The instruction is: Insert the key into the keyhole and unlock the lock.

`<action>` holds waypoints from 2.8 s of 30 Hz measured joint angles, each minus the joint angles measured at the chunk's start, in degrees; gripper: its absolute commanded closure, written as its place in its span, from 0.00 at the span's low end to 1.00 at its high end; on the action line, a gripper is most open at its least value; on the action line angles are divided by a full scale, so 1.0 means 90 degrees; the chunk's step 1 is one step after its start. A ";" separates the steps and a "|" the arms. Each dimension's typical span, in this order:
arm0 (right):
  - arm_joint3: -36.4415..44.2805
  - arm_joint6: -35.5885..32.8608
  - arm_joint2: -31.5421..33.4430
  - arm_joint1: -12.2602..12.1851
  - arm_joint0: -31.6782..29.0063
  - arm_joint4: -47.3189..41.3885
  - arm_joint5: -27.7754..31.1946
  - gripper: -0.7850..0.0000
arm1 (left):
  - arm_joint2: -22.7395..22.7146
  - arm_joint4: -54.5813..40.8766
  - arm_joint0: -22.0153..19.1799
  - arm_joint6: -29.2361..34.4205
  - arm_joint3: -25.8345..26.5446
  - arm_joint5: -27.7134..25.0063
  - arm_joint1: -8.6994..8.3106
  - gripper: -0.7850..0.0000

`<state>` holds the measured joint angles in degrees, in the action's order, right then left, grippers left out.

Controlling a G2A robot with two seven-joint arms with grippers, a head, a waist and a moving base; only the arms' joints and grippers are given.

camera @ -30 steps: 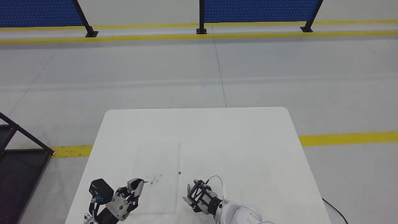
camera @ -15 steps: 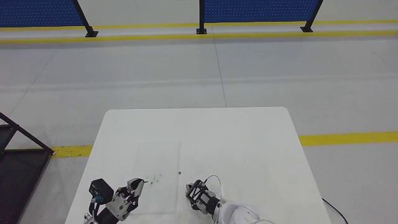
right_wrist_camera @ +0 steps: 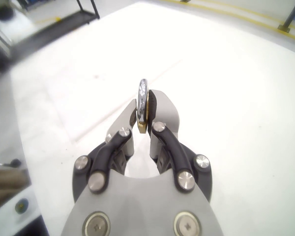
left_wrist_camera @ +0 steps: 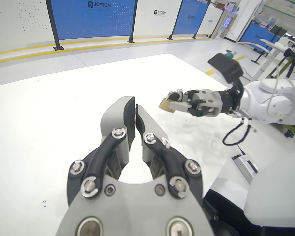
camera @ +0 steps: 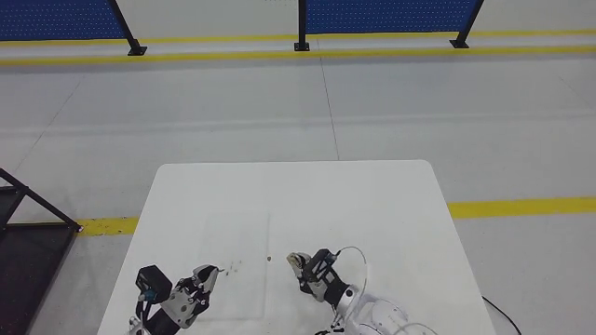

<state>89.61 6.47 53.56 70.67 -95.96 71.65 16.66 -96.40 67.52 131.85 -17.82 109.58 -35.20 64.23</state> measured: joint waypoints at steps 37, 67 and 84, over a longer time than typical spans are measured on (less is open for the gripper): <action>0.1612 0.0105 0.1840 -0.0565 -0.1072 -0.3389 0.3266 1.00 | 0.1892 -0.0254 -0.0970 -0.1775 -0.0288 -0.1111 0.0108 1.00; 0.1270 0.1045 0.0425 -0.0273 -0.0617 -0.3905 0.3297 1.00 | 0.3598 -0.0145 -0.2107 -0.4884 -0.1577 -0.0775 0.0486 1.00; 0.0789 0.2300 -0.0023 -0.0059 -0.0412 -0.3178 0.3436 1.00 | 0.4728 -0.1241 -0.2731 -0.4818 -0.1855 -0.0880 0.0636 1.00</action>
<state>96.71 27.17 53.36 70.14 -99.67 43.05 47.59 -53.85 56.35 107.27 -61.18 92.88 -43.11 69.96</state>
